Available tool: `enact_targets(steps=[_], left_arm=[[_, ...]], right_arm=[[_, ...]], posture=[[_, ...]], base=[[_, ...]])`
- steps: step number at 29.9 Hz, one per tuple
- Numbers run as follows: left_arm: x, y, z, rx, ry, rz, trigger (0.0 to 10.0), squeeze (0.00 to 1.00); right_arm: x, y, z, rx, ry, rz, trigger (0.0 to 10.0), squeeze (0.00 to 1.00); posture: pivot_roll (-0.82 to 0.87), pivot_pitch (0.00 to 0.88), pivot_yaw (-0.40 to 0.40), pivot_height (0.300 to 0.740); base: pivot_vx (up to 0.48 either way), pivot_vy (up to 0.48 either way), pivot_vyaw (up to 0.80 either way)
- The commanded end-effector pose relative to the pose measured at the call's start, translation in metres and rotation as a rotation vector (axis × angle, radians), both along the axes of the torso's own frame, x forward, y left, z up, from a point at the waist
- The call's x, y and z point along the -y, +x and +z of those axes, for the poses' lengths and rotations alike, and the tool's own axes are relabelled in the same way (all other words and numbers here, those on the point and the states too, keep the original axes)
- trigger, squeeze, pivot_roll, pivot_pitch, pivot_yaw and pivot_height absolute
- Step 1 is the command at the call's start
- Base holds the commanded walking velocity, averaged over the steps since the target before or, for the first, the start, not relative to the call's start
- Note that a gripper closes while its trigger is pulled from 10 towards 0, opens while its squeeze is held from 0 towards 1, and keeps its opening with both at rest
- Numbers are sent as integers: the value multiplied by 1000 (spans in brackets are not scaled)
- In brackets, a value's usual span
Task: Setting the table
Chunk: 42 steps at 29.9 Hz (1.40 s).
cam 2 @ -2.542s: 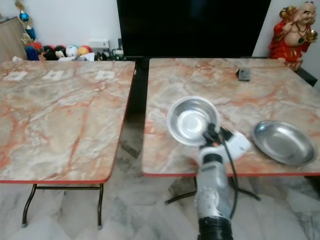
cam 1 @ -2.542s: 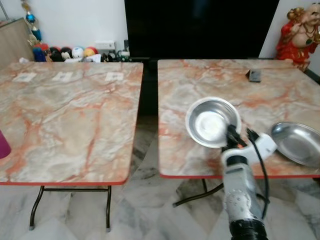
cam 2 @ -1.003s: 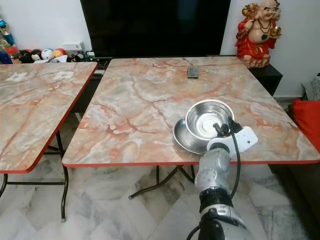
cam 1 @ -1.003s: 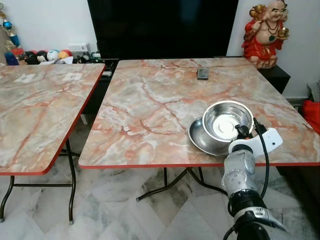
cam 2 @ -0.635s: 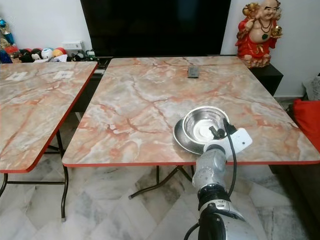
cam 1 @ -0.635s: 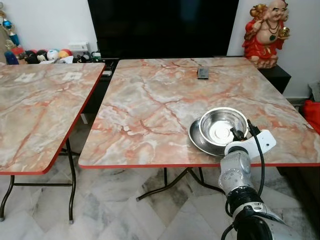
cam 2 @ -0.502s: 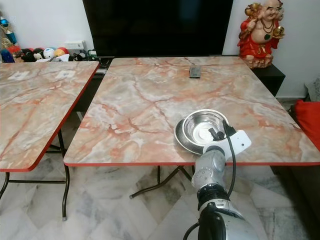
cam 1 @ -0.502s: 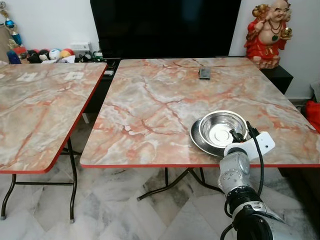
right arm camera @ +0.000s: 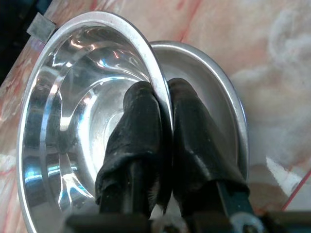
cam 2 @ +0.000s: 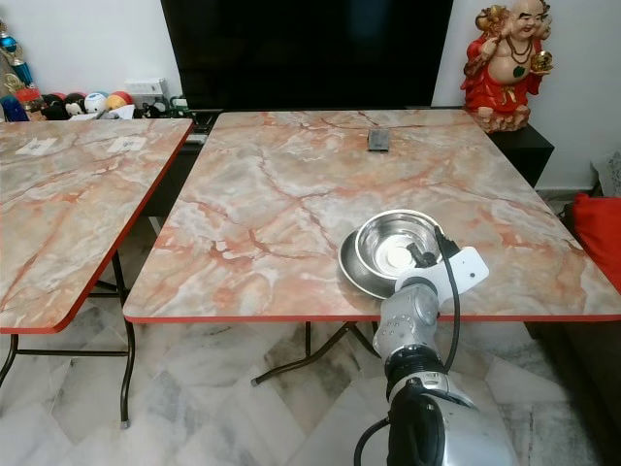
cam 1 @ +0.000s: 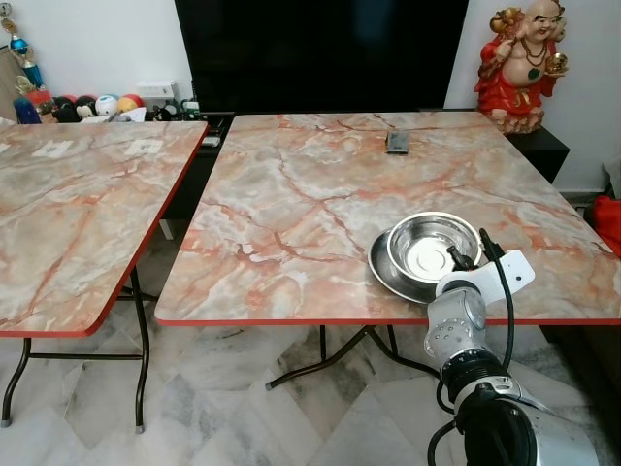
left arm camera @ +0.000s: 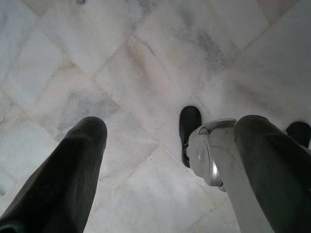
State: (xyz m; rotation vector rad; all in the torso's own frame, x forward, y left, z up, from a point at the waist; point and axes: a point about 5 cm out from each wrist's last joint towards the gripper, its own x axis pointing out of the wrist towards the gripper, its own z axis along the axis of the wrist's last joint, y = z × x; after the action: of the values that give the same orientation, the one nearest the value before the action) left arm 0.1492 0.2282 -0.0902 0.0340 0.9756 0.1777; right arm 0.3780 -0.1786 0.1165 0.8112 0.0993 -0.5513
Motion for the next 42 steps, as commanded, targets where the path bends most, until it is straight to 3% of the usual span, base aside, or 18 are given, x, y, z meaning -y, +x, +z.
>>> enact_targets(steps=[1,2,3,4,5,22,31,42], left_arm=[[-4,-2,0,-16,6,16,10000,0],[-4,-2,0,-16,6,16,10000,0],[-4,-2,0,-16,6,16,10000,0],[-4,-2,0,-17,6,16,10000,0],[-4,-2,0,-17,7,15,10000,0],[-5,-3,0,-21,12,14,10000,0],[-4,-2,0,-20,5,15,10000,0],[-4,-2,0,-20,1,15,10000,0]], right_arm=[[0,3,6,9,14,-6,10000,627],[1,3,5,7,16,-7,10000,635],[1,3,4,-2,24,-9,10000,365],[1,3,3,-3,26,-9,10000,365],[1,3,3,-5,29,-10,10000,0],[-2,6,8,22,56,10,10000,0],[-9,7,4,-7,55,56,10000,0],[-9,2,-5,-34,80,32,10000,0]], posture=[[41,0,28,740],[41,0,29,740],[43,0,29,740],[46,0,29,740],[48,0,30,740],[52,0,32,740],[55,0,25,740],[51,0,23,740]], base=[[0,0,0],[0,0,0],[0,0,0],[0,0,0],[0,0,0],[0,0,0],[0,0,0],[0,0,0]])
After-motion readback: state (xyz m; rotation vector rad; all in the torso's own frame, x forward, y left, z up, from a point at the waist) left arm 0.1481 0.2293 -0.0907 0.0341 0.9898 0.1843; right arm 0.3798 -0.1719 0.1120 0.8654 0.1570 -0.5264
